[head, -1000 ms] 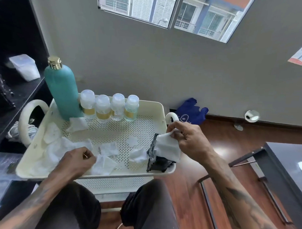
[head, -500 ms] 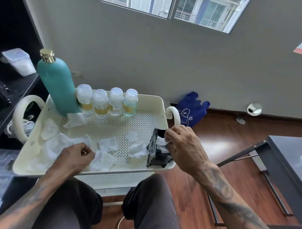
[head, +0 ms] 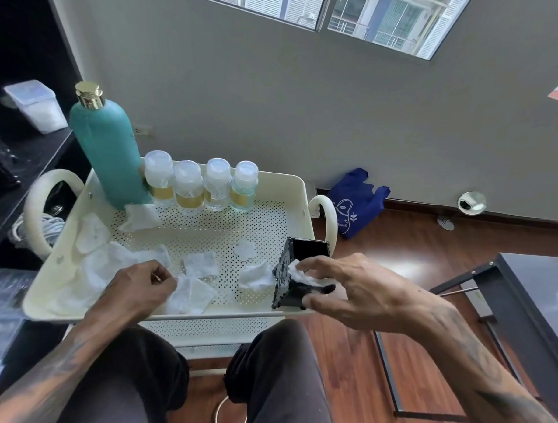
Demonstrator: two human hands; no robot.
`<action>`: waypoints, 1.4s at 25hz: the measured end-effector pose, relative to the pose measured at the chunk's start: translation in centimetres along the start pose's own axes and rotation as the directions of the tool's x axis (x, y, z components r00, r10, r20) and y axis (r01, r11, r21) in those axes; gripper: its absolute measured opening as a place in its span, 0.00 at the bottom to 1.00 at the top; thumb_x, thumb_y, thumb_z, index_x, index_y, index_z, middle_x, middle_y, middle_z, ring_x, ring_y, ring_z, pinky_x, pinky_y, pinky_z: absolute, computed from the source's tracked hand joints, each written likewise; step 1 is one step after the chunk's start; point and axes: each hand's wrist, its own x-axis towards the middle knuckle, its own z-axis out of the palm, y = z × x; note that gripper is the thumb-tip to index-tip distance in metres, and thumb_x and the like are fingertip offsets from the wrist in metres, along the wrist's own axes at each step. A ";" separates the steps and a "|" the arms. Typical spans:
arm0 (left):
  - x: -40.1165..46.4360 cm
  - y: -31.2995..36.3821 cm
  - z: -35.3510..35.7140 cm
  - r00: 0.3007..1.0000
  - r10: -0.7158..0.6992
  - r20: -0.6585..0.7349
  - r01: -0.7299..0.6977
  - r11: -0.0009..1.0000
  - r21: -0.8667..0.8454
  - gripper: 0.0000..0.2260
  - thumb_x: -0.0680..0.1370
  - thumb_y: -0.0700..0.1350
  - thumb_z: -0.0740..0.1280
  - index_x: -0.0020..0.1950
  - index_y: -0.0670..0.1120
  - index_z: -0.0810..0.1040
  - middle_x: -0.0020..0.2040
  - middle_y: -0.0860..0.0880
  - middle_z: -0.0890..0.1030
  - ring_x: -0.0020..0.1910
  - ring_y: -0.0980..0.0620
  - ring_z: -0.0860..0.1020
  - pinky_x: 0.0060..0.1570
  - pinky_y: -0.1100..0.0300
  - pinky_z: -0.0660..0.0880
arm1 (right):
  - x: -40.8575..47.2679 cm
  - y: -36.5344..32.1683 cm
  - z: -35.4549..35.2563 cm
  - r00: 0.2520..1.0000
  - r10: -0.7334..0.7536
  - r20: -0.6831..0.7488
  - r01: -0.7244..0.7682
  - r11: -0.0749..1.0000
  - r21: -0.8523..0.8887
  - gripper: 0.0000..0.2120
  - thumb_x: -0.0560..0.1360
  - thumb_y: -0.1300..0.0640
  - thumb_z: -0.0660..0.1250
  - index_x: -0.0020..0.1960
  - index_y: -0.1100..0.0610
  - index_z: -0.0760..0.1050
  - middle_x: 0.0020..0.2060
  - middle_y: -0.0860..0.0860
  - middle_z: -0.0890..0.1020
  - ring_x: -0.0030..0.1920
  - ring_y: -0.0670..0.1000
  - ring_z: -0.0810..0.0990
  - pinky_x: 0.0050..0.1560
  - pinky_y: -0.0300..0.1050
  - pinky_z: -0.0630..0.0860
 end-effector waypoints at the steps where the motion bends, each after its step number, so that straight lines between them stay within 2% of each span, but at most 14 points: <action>1: 0.0 0.0 0.0 1.000 -0.003 -0.005 0.003 1.000 0.002 0.06 0.72 0.53 0.70 0.38 0.53 0.80 0.37 0.55 0.82 0.37 0.56 0.79 0.35 0.59 0.73 | -0.3 0.2 0.2 1.000 -0.004 0.002 0.004 1.000 -0.002 0.23 0.73 0.42 0.66 0.66 0.46 0.70 0.59 0.46 0.82 0.58 0.47 0.79 0.58 0.44 0.75; 5: 0.1 0.0 0.0 1.000 -0.002 -0.014 0.002 1.000 0.005 0.05 0.72 0.53 0.70 0.38 0.53 0.80 0.37 0.55 0.82 0.39 0.56 0.79 0.40 0.56 0.75 | 0.5 0.7 0.5 0.981 0.035 -0.190 -0.015 0.994 0.106 0.05 0.77 0.56 0.65 0.51 0.51 0.79 0.43 0.47 0.84 0.42 0.45 0.81 0.44 0.41 0.78; 8: 0.1 -0.1 0.0 1.000 -0.007 -0.015 0.008 1.000 0.011 0.05 0.72 0.53 0.70 0.38 0.53 0.80 0.38 0.55 0.82 0.39 0.56 0.79 0.39 0.57 0.74 | 2.6 0.8 -0.3 0.982 0.123 -0.143 -0.096 0.979 0.179 0.08 0.76 0.64 0.66 0.45 0.52 0.80 0.37 0.46 0.82 0.34 0.39 0.79 0.34 0.29 0.73; 10: 0.0 -0.1 0.0 1.000 -0.006 -0.011 0.006 1.000 0.012 0.05 0.71 0.53 0.70 0.38 0.53 0.80 0.38 0.56 0.82 0.39 0.56 0.79 0.38 0.57 0.74 | 4.0 0.6 -0.1 0.986 0.106 -0.125 -0.099 0.993 0.065 0.06 0.76 0.61 0.65 0.45 0.52 0.78 0.36 0.49 0.82 0.35 0.45 0.80 0.36 0.39 0.77; 13: 0.0 0.0 -0.1 1.000 -0.014 -0.014 0.014 1.000 0.007 0.06 0.71 0.54 0.70 0.38 0.53 0.80 0.37 0.56 0.82 0.38 0.57 0.79 0.36 0.58 0.73 | 5.0 -0.2 1.3 0.986 -0.030 -0.166 -0.028 0.941 -0.337 0.03 0.78 0.55 0.62 0.50 0.53 0.73 0.39 0.52 0.81 0.36 0.55 0.77 0.37 0.48 0.76; 16: -0.1 0.0 -0.1 1.000 -0.011 -0.009 0.011 1.000 0.009 0.06 0.71 0.54 0.70 0.38 0.54 0.80 0.37 0.56 0.82 0.37 0.56 0.79 0.36 0.58 0.73 | 4.1 -0.3 2.1 0.961 -0.065 -0.269 -0.026 0.946 -0.322 0.05 0.79 0.59 0.60 0.54 0.55 0.72 0.42 0.51 0.79 0.39 0.54 0.78 0.41 0.50 0.78; 20: 0.0 0.2 0.0 1.000 -0.018 -0.010 0.018 1.000 0.007 0.06 0.71 0.54 0.70 0.38 0.53 0.79 0.37 0.56 0.82 0.37 0.56 0.79 0.37 0.58 0.73 | 1.5 -0.2 2.0 0.860 -0.163 -0.483 0.027 0.961 -0.277 0.09 0.80 0.54 0.58 0.54 0.53 0.75 0.45 0.48 0.81 0.42 0.51 0.78 0.46 0.48 0.76; 21: 0.0 0.3 0.0 1.000 -0.023 -0.015 0.023 1.000 0.005 0.06 0.71 0.54 0.70 0.38 0.53 0.79 0.36 0.56 0.82 0.37 0.56 0.79 0.37 0.58 0.73 | 1.3 -0.3 1.7 0.898 -0.132 -0.419 0.022 0.966 -0.257 0.12 0.80 0.48 0.55 0.52 0.51 0.75 0.45 0.47 0.82 0.42 0.50 0.78 0.47 0.48 0.74; 23: -0.1 0.4 -0.1 1.000 -0.022 -0.017 0.023 1.000 0.009 0.06 0.71 0.54 0.70 0.38 0.53 0.79 0.36 0.56 0.82 0.37 0.55 0.79 0.38 0.57 0.74 | 1.7 -0.5 1.7 0.990 0.011 -0.141 -0.046 0.968 -0.248 0.22 0.77 0.35 0.50 0.48 0.49 0.74 0.45 0.47 0.83 0.44 0.51 0.78 0.46 0.49 0.69; 26: -0.2 0.3 -0.1 1.000 -0.013 -0.012 0.014 1.000 0.011 0.06 0.72 0.54 0.70 0.38 0.53 0.79 0.36 0.54 0.82 0.37 0.55 0.79 0.37 0.57 0.74 | 3.4 -0.2 2.4 0.987 0.147 0.069 -0.119 0.943 -0.311 0.29 0.72 0.27 0.53 0.46 0.52 0.75 0.46 0.51 0.83 0.46 0.54 0.78 0.46 0.48 0.66; 29: -0.3 0.4 0.0 1.000 -0.021 -0.020 0.021 1.000 0.012 0.06 0.72 0.53 0.70 0.38 0.53 0.79 0.36 0.54 0.82 0.37 0.55 0.79 0.36 0.57 0.73 | 4.9 -0.5 2.7 0.968 0.222 0.116 -0.185 0.946 -0.267 0.28 0.71 0.30 0.61 0.50 0.55 0.78 0.46 0.53 0.81 0.47 0.55 0.79 0.48 0.48 0.77; 31: -0.4 0.4 -0.2 0.999 -0.015 -0.029 0.014 1.000 -0.014 0.05 0.73 0.52 0.70 0.39 0.53 0.79 0.37 0.55 0.82 0.38 0.56 0.79 0.38 0.57 0.74 | 4.7 -0.7 2.8 0.978 0.181 0.104 -0.151 0.958 -0.245 0.23 0.71 0.34 0.65 0.49 0.54 0.78 0.46 0.51 0.81 0.46 0.54 0.79 0.48 0.48 0.78; 33: -0.8 0.8 -0.2 0.995 0.006 -0.101 -0.013 0.997 -0.073 0.02 0.73 0.50 0.70 0.42 0.53 0.79 0.39 0.54 0.82 0.40 0.56 0.79 0.40 0.56 0.74 | 3.6 -0.2 2.1 0.995 0.088 -0.047 -0.096 0.977 -0.190 0.18 0.69 0.39 0.68 0.52 0.50 0.76 0.50 0.46 0.79 0.51 0.52 0.78 0.49 0.47 0.76; 35: -1.7 1.2 -0.5 0.958 0.069 -0.280 -0.098 0.991 -0.094 0.03 0.74 0.46 0.70 0.46 0.54 0.79 0.42 0.54 0.80 0.39 0.57 0.77 0.40 0.56 0.73 | 2.3 1.2 1.2 0.980 0.033 -0.195 -0.051 0.995 -0.089 0.22 0.67 0.41 0.69 0.58 0.45 0.71 0.57 0.43 0.73 0.58 0.48 0.73 0.56 0.47 0.73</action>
